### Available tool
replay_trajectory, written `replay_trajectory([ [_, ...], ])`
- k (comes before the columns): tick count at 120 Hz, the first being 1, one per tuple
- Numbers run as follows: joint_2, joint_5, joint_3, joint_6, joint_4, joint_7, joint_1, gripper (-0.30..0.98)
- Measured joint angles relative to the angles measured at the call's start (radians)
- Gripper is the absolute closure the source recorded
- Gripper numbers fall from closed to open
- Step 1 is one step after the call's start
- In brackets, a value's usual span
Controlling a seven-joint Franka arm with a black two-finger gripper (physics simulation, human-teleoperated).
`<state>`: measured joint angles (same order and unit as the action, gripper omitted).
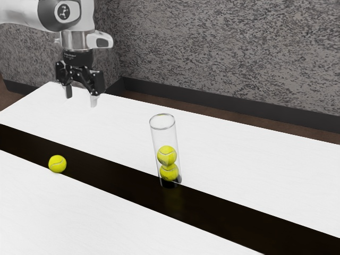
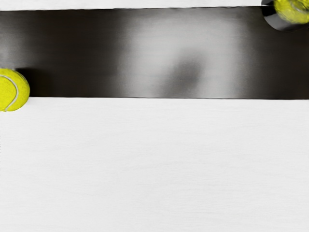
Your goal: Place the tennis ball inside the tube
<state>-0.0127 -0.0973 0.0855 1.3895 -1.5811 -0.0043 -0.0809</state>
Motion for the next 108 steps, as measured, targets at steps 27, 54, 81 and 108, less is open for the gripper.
replay_trajectory([
  [27, -0.006, -0.002, -0.023, 0.164, -0.014, -0.002, 0.021, 0.00],
  [54, -0.094, 0.010, -0.299, 0.326, -0.068, 0.052, 0.167, 0.00],
  [81, -0.196, 0.054, -0.351, 0.451, -0.065, 0.141, 0.038, 0.00],
  [108, -0.239, 0.103, -0.463, 0.532, -0.129, 0.222, 0.035, 0.00],
])
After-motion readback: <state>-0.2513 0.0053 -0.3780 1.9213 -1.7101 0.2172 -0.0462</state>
